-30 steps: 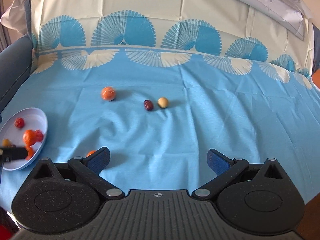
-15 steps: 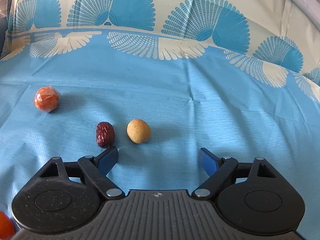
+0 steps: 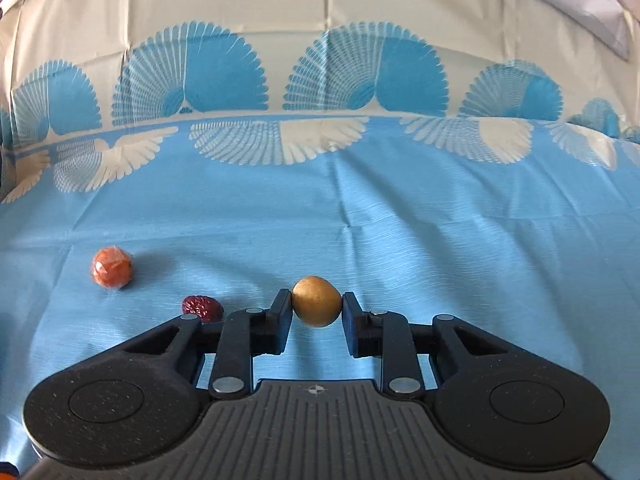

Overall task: Organize fruits
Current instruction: 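Carry the tangerine and yellow fruit over the plate and open both tools, then lift both tools off the plate and move toward the last two fruits, then grasp the wrapped tangerine with the left tool while the right tool grasps the red date, then carry the wrapped tangerine and date over the plate and open both tools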

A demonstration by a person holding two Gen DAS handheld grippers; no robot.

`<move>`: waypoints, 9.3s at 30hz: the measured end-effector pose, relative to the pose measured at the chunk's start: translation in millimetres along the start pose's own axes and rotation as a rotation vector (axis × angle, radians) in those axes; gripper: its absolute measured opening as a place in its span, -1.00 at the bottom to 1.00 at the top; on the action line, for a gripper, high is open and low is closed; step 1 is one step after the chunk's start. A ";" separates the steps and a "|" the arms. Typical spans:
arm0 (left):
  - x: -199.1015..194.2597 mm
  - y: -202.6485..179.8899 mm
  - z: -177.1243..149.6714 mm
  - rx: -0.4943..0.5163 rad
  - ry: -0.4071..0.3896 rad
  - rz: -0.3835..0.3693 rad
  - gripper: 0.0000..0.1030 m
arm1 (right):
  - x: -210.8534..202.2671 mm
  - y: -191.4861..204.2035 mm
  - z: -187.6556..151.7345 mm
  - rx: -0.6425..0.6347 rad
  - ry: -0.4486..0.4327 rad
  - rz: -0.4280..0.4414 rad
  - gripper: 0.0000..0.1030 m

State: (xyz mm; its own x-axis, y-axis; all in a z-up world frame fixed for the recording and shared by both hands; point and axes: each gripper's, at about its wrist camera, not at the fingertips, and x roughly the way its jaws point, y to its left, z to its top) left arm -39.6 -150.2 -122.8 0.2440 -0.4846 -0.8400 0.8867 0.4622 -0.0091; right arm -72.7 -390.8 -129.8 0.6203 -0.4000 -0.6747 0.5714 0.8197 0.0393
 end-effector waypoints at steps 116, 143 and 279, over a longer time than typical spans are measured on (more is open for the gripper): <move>-182.6 170.1 -138.3 -0.549 0.040 0.312 0.99 | -220.8 272.3 -65.1 -0.293 0.226 0.383 0.93; -251.4 100.7 -144.2 -0.481 -0.065 0.394 0.99 | -325.7 232.0 -73.4 -0.292 0.003 0.325 0.98; -77.0 70.0 3.1 -0.213 -0.017 0.148 -0.20 | -138.2 58.1 -31.5 0.099 0.020 0.047 -0.38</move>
State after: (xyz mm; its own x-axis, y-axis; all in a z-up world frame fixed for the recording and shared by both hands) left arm 4.9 -82.9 -57.1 0.3727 -0.4119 -0.8315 0.7385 0.6742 -0.0030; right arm -142.1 -275.0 -57.5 0.6370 -0.3531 -0.6852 0.5931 0.7923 0.1431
